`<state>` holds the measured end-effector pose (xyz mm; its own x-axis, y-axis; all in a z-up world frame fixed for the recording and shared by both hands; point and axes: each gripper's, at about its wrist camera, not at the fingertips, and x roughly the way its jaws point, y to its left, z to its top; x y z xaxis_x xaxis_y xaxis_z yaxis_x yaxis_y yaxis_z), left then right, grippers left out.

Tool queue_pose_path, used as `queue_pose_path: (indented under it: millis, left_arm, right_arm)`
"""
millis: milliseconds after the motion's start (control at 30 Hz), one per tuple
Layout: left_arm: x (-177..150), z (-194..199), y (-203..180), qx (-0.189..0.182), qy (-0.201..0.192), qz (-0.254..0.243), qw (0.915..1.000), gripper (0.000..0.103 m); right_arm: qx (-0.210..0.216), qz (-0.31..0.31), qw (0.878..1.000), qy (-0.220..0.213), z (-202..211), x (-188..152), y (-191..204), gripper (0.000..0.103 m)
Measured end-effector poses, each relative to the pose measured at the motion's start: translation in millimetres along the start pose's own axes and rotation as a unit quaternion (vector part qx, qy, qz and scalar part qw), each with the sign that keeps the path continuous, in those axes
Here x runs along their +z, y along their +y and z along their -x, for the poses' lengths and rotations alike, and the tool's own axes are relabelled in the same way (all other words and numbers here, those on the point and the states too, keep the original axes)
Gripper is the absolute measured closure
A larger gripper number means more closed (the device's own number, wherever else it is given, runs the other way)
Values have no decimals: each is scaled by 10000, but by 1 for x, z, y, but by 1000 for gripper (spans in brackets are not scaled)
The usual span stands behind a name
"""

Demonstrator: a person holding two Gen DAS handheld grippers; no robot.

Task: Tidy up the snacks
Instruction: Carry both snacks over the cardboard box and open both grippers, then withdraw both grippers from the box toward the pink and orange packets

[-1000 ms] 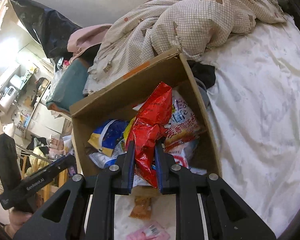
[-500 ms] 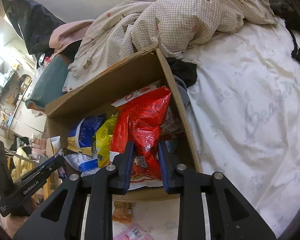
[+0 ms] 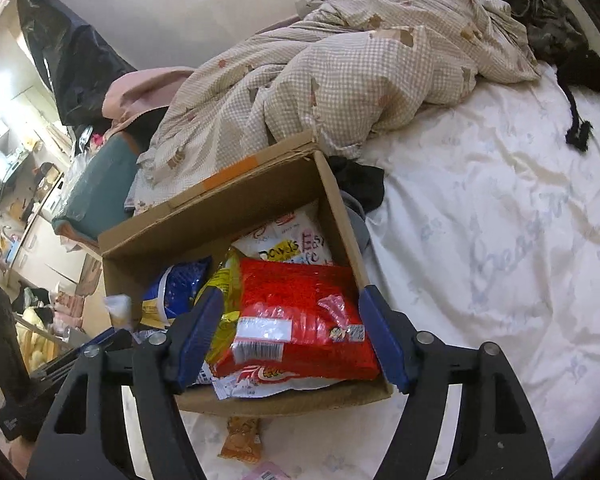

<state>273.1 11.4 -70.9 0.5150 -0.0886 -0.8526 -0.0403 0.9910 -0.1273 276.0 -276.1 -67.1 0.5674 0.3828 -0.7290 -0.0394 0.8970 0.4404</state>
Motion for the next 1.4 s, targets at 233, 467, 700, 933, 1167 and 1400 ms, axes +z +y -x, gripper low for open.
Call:
queue_pose_path:
  millis: [233,467,700,933,1167,1400]
  left_arm:
    - [1,3,-1,77,-83,-7,9999,30]
    - [-1,7,1,140,-161,33,9998,30]
    - [-4,14,6,93,-290,79,9995,30]
    - [-7,23,14,73,-361,220,9991,13]
    - [-13,38,16,100,-426,187,9989,13]
    - [-32,51,24,65,-338,279,9990,13]
  right_arm:
    - [79,43,9999,52,-2,-1,4,29]
    - [174,-4,9998,36,-1,-2,4,29]
    - [224,-32,9997,39,2,-2,4,29]
    - [270,-42,9996,36,8,-5,5,29]
    - [284,-119,9995,115,19,-17,4,29]
    - [227,-12,9997,94,37,-33,9,29]
